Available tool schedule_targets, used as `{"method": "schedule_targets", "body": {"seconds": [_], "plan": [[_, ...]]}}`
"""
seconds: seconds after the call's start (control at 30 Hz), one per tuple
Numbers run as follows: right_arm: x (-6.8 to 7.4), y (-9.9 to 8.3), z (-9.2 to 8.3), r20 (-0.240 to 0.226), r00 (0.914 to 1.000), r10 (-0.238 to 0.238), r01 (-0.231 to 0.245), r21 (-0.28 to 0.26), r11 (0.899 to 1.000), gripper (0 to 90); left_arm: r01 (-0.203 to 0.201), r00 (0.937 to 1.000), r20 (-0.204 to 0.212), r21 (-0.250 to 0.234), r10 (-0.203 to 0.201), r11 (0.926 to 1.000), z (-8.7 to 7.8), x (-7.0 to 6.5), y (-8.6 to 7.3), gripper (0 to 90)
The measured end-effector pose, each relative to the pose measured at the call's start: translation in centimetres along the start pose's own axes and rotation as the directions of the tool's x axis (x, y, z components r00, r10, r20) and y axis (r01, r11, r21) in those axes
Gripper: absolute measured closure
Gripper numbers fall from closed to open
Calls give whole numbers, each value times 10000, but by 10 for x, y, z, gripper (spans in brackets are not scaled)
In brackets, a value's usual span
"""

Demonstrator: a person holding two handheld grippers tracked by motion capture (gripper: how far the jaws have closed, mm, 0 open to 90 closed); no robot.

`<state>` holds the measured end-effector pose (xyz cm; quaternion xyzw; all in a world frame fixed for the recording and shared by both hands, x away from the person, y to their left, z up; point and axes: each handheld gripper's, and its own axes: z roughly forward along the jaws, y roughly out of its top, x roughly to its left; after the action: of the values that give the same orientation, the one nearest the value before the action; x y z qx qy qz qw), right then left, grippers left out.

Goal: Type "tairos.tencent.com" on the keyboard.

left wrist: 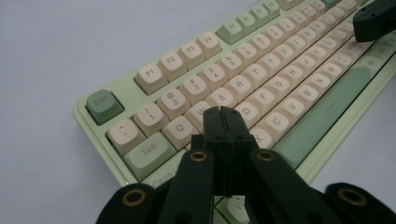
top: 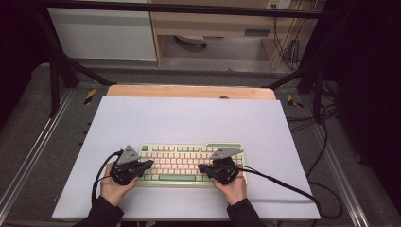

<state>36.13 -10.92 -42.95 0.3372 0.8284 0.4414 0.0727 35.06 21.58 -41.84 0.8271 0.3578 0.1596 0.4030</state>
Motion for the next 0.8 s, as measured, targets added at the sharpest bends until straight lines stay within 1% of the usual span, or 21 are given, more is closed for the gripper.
{"method": "schedule_targets", "body": {"seconds": [0.1,0.33,0.57,0.63,0.7,0.8], "plan": [[1,0,1,-8,10000,71,-71,23,10000,900,-12,10000,13,-18,12,10000,0,0,0,900],[1,-2,3,-9,10000,66,-66,95,9999,900,-14,10000,36,19,14,10000,1,0,0,900],[1,-4,5,-20,10000,-16,16,206,9998,900,0,10000,22,-2,0,10000,0,0,0,900],[1,-5,6,26,10000,-48,47,333,9994,900,-4,10000,15,-1,4,10000,0,0,0,900],[1,-5,7,30,9999,-119,118,282,9995,900,5,10000,21,-5,-5,10000,0,0,-1,900],[1,-4,5,78,10000,-49,47,234,9997,900,-17,10000,30,4,17,10000,0,0,-1,900]]}}
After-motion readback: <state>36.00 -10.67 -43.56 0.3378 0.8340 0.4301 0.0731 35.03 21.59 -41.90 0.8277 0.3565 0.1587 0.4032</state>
